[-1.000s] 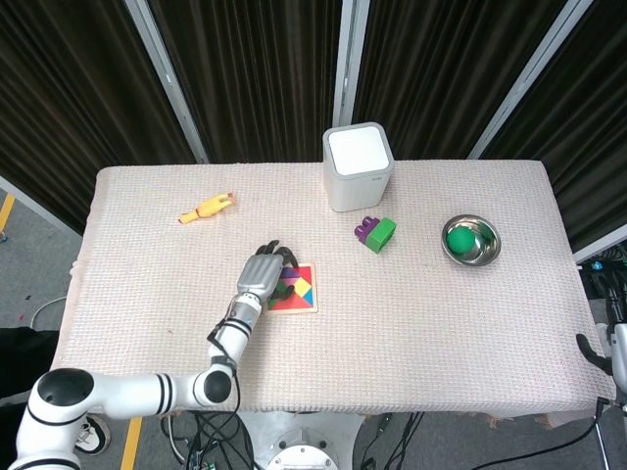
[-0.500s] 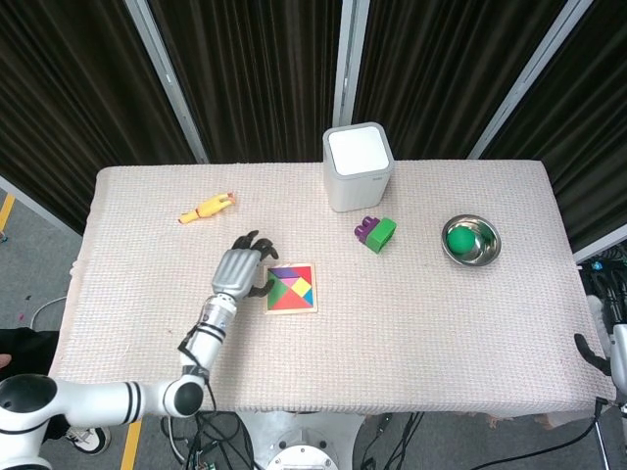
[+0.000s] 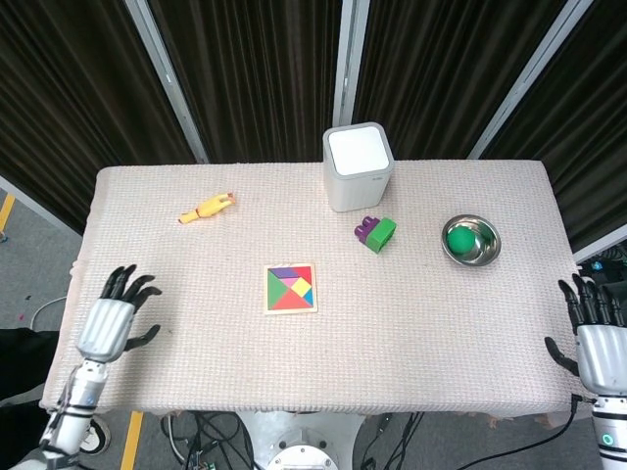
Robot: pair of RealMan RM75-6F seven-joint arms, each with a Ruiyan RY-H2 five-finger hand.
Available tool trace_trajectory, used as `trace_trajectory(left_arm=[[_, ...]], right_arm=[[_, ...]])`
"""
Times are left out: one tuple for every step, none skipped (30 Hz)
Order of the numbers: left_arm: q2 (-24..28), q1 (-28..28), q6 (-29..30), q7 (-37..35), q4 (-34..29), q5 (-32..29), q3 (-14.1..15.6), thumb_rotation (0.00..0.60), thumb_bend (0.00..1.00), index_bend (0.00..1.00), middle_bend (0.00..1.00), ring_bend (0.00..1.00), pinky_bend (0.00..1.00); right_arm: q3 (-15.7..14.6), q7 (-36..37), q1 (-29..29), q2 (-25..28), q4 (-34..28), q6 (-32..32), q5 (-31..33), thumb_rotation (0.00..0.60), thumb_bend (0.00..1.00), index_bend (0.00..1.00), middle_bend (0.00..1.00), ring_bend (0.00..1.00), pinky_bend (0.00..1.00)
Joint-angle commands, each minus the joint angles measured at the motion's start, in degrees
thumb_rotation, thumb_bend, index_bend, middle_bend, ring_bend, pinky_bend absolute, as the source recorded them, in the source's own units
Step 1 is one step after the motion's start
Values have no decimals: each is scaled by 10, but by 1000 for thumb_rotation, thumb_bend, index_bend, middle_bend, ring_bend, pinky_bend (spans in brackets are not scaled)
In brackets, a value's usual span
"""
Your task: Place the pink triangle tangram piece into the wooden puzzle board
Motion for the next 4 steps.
trace_trajectory(left_arm=[[22,39,35,-37,35,33,18,600,194,235,144,20,52],[26,44,36,-46,36,35,17,600,191,209,126,11,52],[28,49,37,-53,37,35,16,600,188,192,114,5,51],[31,54,37,-59,40,35,13,600,186,181,107,0,52]], right_arm=[[-8,-11,0,-1,-9,-12,0,600,154,0,0,0,0],[-9,-13,0,0,-11,-15,2,600,154,0,0,0,0],[-10,-15,1,0,-14,-17,4,600,154,0,0,0,0],[-10,-18,1,0,-16,-20,6,600,154,0,0,0,0]])
